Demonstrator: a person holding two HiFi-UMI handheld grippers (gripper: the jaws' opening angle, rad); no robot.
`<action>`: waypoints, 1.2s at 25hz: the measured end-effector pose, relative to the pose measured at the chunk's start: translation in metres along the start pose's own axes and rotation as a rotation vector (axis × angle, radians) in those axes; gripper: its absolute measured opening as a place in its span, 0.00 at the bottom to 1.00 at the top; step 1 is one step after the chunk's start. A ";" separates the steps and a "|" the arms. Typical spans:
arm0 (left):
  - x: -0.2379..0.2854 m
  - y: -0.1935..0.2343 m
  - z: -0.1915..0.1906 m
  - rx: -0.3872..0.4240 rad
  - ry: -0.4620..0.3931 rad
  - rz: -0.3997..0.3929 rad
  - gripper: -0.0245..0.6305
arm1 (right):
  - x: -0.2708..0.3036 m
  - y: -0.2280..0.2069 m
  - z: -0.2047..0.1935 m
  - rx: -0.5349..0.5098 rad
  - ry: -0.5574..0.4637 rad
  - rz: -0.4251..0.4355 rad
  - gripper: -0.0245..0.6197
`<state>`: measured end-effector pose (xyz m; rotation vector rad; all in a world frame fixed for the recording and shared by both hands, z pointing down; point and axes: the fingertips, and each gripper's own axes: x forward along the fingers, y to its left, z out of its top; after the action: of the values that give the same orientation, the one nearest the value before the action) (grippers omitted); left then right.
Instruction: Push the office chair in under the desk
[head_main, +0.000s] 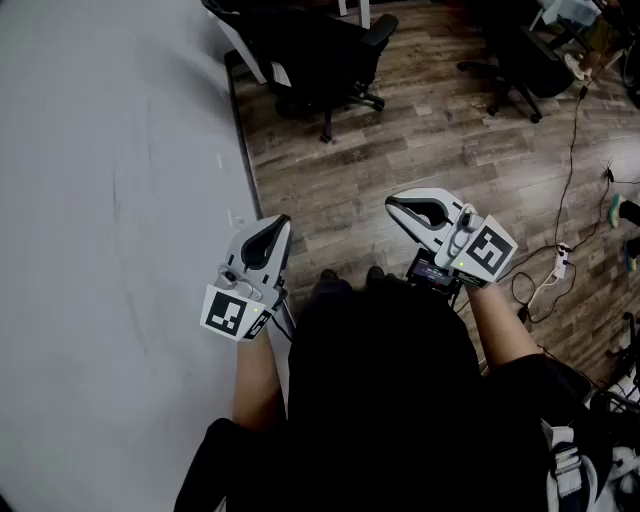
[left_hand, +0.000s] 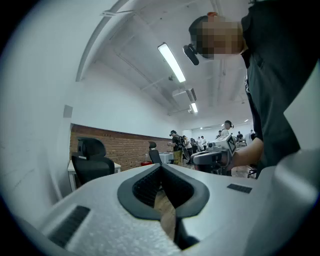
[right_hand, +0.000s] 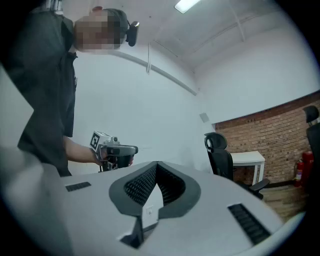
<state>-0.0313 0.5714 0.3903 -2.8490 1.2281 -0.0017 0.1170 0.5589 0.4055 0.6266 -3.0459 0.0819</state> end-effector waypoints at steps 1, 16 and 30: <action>0.000 0.001 -0.002 -0.001 0.003 0.006 0.06 | 0.000 0.000 0.001 -0.003 -0.003 -0.001 0.05; 0.005 -0.005 -0.003 0.001 0.002 0.033 0.06 | -0.021 -0.005 -0.005 -0.016 0.006 -0.034 0.05; -0.008 -0.003 -0.006 -0.001 0.018 0.059 0.06 | -0.015 -0.004 -0.013 -0.007 0.030 -0.025 0.05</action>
<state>-0.0351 0.5793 0.3966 -2.8185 1.3159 -0.0252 0.1328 0.5615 0.4180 0.6574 -3.0074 0.0789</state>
